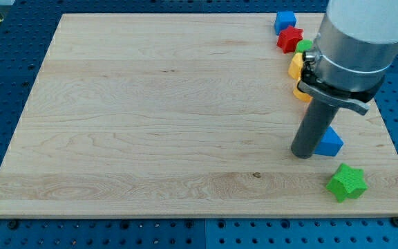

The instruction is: Push the green star closer to the blue triangle

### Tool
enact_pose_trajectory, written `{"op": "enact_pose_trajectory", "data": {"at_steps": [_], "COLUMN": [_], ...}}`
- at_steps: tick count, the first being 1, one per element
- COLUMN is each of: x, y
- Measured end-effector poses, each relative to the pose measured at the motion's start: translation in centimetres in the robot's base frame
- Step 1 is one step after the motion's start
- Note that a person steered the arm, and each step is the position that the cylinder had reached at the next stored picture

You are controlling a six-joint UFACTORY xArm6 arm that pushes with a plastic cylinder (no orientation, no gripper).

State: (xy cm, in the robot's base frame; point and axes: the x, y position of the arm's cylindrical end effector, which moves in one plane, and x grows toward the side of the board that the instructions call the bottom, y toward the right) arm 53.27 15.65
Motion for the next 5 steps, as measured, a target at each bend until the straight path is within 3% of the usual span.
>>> {"op": "enact_pose_trajectory", "data": {"at_steps": [2,3,4,5], "x": [0.0,2.9,8.5,8.5], "y": [0.5,-2.6,-3.0,-1.3]}}
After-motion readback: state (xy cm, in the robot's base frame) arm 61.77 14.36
